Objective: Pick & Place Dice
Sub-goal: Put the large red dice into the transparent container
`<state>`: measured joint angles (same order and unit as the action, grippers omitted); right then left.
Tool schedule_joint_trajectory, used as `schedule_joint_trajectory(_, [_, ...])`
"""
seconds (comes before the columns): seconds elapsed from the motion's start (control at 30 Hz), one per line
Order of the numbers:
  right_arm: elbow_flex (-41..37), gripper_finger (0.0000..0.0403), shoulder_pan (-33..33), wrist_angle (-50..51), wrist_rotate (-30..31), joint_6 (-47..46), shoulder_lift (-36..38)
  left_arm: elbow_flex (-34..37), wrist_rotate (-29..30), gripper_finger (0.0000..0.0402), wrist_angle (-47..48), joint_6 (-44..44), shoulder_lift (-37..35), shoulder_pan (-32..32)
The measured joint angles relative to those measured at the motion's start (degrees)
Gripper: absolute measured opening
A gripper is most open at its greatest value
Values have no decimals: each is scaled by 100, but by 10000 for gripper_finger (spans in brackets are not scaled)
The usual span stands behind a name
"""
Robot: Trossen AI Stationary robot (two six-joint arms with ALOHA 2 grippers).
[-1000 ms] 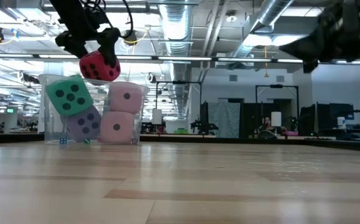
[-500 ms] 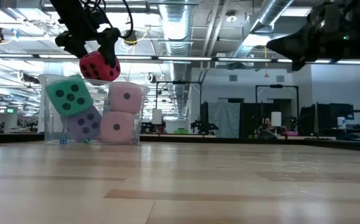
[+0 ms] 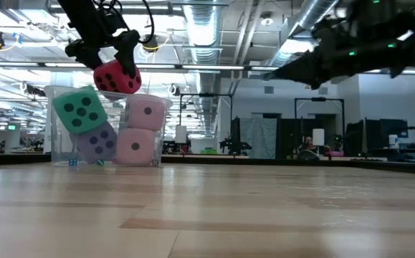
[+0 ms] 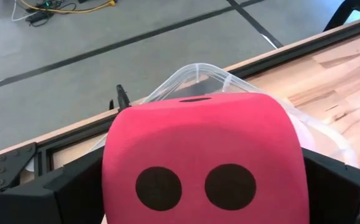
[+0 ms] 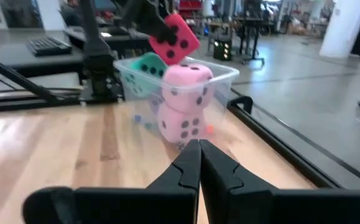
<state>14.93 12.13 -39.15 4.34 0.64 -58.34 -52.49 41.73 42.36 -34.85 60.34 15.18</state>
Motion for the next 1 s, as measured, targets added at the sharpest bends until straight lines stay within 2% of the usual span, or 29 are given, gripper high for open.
schedule_joint_trajectory(0.17, [600,0,254,-48,-32,7,-912,0,33,399,-17,2,0,0])
schedule_joint_trajectory(0.4, [1706,0,637,-33,-594,241,-2283,0,42,397,-29,7,2,0])
schedule_joint_trajectory(0.57, [2345,0,842,110,-603,553,-2971,0,21,397,3,96,2,0])
schedule_joint_trajectory(0.7, [2637,0,947,474,-738,584,-3097,-11,-251,396,20,126,-7,0])
schedule_joint_trajectory(0.83, [2687,0,966,697,-1064,465,-2969,-11,-259,399,14,125,-7,0])
schedule_joint_trajectory(1.0, [2691,0,857,974,-1244,385,-2627,11,451,395,-312,277,-42,0])
